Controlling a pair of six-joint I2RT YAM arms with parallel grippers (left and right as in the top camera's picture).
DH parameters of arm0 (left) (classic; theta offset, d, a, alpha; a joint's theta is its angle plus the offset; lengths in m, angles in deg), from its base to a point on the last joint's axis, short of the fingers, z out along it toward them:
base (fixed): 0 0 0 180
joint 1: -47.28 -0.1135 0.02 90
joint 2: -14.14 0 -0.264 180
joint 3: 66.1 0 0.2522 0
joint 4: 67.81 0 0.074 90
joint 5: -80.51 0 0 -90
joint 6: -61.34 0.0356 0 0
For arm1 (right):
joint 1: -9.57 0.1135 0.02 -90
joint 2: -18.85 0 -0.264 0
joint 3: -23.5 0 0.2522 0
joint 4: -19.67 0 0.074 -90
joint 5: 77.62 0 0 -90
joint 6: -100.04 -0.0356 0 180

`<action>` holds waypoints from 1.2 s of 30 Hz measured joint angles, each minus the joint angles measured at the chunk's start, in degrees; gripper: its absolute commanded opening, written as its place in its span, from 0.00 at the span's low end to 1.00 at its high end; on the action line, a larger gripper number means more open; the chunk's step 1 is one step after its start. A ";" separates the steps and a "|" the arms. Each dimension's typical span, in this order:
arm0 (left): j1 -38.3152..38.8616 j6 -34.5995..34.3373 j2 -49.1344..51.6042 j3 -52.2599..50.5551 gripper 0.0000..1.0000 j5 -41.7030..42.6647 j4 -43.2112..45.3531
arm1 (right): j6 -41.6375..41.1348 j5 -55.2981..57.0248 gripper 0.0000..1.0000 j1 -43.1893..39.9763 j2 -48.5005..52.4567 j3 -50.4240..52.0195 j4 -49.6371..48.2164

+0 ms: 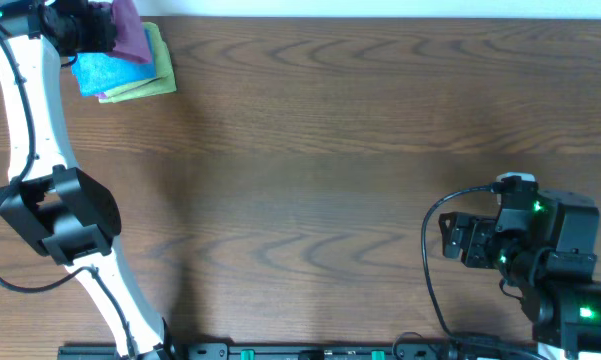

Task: Fold the cloth
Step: 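Carry the purple cloth with the left gripper onto the cloth stack, then lower the purple cloth onto the stack and open the left gripper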

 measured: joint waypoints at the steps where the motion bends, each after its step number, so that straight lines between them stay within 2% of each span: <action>1: 0.00 0.66 0.00 0.00 0.06 0.52 0.11 | 0.02 0.00 0.90 0.00 0.00 0.00 0.00; 9: -0.39 2.56 0.68 0.00 0.06 1.92 0.42 | -0.26 0.00 0.89 0.00 0.09 0.00 0.02; 17: -2.19 2.71 6.49 0.02 0.06 2.01 1.55 | -2.01 -0.02 0.88 0.00 0.22 0.00 0.02; 28: -4.13 2.71 7.08 0.02 0.07 -7.04 4.44 | -5.03 -1.29 0.86 0.00 0.28 0.00 0.07; 29: -4.48 2.69 7.10 0.02 0.13 -7.63 4.46 | -5.38 -1.46 0.85 0.00 0.28 0.00 0.07; 31: -5.11 2.67 7.28 0.02 0.43 -8.22 4.57 | -5.86 -2.14 0.85 0.00 0.28 0.00 0.07; 32: -5.44 2.60 7.52 0.02 0.62 -8.44 4.79 | -5.97 -2.73 0.85 0.00 0.31 0.00 0.07; 33: -5.64 2.58 7.87 0.02 0.74 -8.68 4.92 | -6.08 -3.06 0.85 0.00 0.31 0.00 0.07; 35: -5.84 2.23 8.72 0.02 0.95 -9.25 5.01 | -6.29 -3.82 0.84 0.00 0.31 0.00 0.07; 36: -5.90 1.73 9.18 0.02 0.96 -9.60 5.09 | -6.34 -4.11 0.84 0.00 0.28 0.00 0.07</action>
